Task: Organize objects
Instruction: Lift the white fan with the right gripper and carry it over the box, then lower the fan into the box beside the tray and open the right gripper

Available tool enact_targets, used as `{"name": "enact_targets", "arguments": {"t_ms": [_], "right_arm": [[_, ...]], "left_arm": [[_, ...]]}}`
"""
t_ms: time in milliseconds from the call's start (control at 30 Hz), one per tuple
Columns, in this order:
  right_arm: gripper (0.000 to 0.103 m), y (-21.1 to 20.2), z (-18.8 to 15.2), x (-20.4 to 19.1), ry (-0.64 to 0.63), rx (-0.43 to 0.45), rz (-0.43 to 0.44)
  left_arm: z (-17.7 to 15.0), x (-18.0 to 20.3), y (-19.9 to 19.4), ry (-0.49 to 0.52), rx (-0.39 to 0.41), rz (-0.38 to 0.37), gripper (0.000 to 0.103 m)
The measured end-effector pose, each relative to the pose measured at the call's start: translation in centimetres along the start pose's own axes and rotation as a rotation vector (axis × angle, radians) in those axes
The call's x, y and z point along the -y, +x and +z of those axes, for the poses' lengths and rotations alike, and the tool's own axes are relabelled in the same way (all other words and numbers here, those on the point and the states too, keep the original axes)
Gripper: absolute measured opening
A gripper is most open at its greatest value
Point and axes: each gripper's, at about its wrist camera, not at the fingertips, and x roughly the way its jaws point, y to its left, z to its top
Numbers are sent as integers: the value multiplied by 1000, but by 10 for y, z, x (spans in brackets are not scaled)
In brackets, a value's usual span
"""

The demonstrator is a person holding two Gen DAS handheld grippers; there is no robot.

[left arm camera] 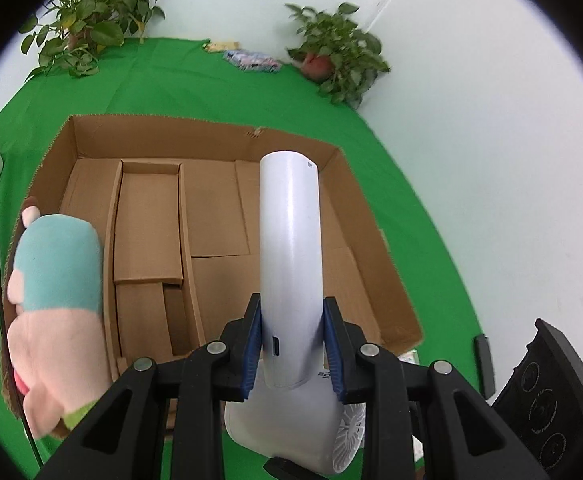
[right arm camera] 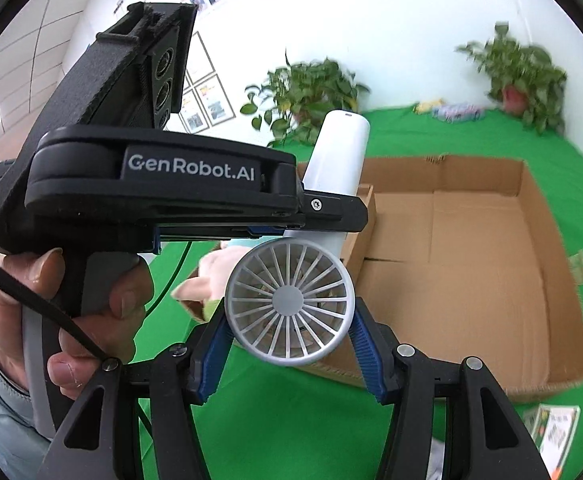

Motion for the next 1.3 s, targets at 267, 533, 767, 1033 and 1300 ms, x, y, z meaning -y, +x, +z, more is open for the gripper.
{"name": "enact_targets", "arguments": {"t_ms": [267, 533, 767, 1033, 1300], "right_arm": [[54, 49, 1, 82, 203, -120, 156], [53, 74, 1, 111, 278, -228, 182], [57, 73, 6, 101, 171, -292, -20], [58, 55, 27, 123, 208, -256, -99], [56, 82, 20, 102, 183, -345, -183]], "left_arm": [[14, 8, 82, 40, -181, 162, 26], [18, -3, 112, -17, -301, 234, 29], [11, -10, 126, -49, -352, 262, 30], [11, 2, 68, -17, -225, 145, 31], [-25, -22, -7, 41, -63, 249, 39]]}}
